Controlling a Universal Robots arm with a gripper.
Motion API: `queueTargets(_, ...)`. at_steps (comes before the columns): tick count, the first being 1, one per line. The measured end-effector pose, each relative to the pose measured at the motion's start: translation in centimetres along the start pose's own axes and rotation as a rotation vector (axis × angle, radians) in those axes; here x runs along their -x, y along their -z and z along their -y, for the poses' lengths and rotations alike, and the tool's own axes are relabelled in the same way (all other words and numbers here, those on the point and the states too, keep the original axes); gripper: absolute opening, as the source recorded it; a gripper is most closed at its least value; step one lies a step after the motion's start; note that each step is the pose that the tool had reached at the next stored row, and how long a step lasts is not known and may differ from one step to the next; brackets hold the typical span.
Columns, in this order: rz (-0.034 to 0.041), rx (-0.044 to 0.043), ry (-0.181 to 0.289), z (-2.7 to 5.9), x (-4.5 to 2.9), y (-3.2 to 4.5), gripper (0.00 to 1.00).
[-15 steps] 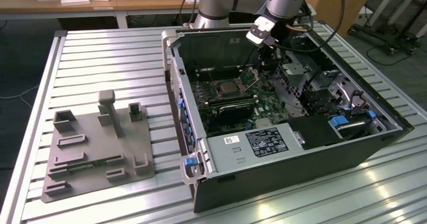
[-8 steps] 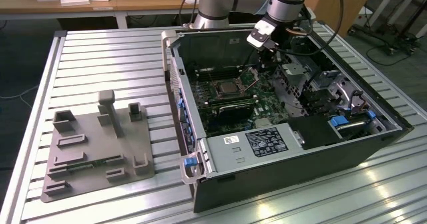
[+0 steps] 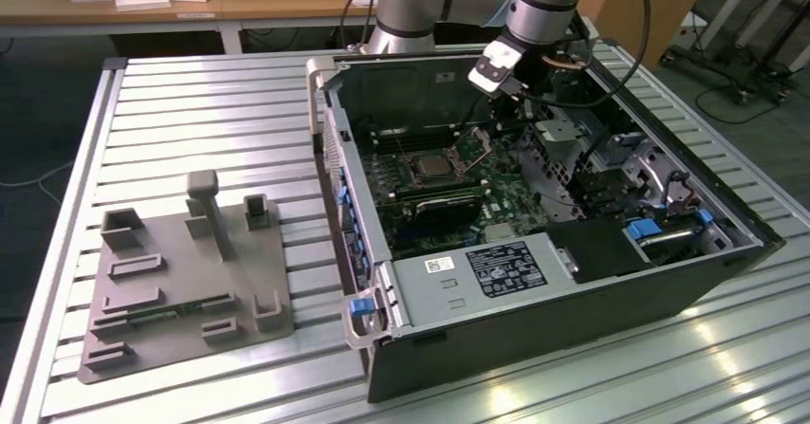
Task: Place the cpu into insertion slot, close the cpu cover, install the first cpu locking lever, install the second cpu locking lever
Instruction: 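Close the cpu cover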
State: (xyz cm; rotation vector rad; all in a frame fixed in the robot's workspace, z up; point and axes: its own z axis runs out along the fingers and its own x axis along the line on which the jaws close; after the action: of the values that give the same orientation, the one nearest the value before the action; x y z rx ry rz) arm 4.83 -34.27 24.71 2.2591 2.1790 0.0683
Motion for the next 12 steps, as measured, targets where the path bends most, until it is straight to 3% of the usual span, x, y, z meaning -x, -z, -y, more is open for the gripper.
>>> queueTargets(12,-0.0002,-0.0019,0.001,-0.09,0.01,-0.54,0.10)
